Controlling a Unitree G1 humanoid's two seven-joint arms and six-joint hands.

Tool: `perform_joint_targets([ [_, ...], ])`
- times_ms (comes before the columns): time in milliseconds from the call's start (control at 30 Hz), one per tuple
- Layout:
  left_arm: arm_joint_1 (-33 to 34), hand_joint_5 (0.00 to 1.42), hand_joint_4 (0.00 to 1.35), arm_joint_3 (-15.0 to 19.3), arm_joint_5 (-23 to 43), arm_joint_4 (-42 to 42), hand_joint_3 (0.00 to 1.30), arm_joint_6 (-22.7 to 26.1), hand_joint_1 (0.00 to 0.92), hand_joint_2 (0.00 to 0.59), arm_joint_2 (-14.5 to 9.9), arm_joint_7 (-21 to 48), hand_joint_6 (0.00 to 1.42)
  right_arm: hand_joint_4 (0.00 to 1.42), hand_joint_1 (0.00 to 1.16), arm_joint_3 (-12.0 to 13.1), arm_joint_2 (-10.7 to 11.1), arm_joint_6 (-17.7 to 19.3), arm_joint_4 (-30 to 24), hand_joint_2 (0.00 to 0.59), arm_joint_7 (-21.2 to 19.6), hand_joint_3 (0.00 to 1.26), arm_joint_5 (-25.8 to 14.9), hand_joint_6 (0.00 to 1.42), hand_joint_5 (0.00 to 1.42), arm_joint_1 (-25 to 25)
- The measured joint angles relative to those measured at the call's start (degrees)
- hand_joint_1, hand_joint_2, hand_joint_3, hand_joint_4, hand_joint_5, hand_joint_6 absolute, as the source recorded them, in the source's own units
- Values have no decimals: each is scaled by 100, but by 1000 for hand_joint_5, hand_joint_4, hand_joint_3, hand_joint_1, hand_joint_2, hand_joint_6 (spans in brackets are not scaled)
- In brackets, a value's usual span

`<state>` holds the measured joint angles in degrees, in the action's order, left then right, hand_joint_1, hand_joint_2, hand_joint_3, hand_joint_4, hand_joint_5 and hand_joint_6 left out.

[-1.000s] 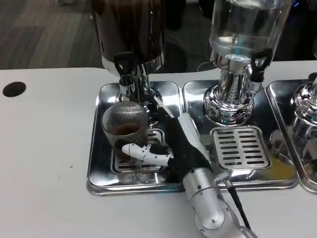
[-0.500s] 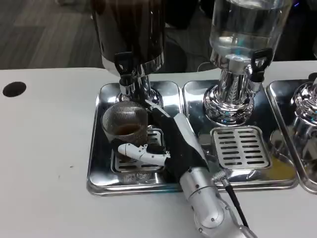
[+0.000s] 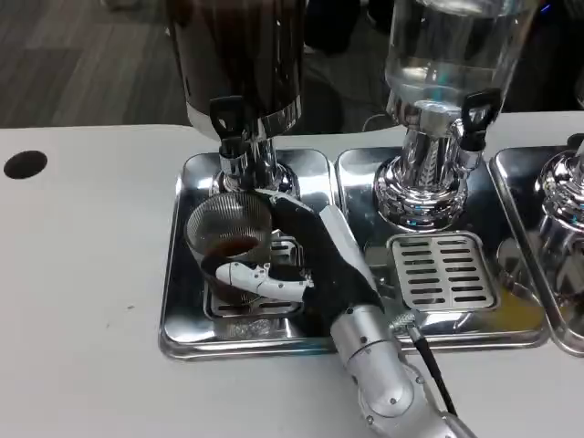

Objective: Grasp the cup under the faucet to collect the drink, then remove the cup.

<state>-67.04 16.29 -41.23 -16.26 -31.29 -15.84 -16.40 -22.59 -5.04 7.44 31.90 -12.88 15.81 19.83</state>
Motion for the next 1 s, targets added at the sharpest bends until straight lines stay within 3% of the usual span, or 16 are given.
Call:
perform_joint_targets([
  [667, 10, 369, 260, 57, 51, -52, 336, 61, 0, 98, 0, 169, 562, 294, 785, 120, -26, 285, 213, 85, 45, 316, 11, 118, 325, 31],
  [1000, 9, 378, 260, 60, 78, -27, 336, 58, 0, 98, 0, 170, 562, 232, 741, 92, -49, 344, 354, 82, 82, 262, 39, 64, 275, 77],
])
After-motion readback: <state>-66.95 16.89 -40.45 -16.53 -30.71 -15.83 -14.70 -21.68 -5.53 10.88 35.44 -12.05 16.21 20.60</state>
